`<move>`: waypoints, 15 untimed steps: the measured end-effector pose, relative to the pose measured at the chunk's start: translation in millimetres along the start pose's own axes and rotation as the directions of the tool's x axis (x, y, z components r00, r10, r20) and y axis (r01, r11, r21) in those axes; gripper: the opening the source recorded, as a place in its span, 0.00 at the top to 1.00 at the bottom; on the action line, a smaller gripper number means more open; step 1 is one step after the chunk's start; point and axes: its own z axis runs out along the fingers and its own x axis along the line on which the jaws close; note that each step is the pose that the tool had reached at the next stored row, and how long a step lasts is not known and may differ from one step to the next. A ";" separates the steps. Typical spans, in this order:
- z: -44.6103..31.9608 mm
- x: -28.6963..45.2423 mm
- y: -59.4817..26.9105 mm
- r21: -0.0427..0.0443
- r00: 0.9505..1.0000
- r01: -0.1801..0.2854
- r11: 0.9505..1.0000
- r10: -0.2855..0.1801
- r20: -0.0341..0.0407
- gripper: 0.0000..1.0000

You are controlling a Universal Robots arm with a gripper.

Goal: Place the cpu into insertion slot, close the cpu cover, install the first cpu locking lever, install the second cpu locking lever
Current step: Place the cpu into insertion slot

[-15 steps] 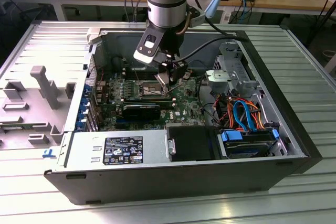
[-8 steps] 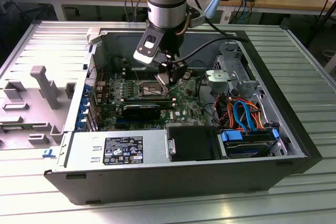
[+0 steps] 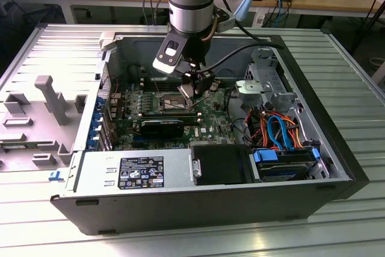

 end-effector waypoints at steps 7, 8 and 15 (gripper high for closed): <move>1.2 0.0 -0.1 0.000 1.000 -0.006 1.000 0.006 0.001 0.46; 1.4 0.0 -0.1 0.000 1.000 -0.006 1.000 0.006 0.001 0.46; 2.5 0.0 -0.2 0.000 1.000 -0.011 1.000 0.011 0.001 0.46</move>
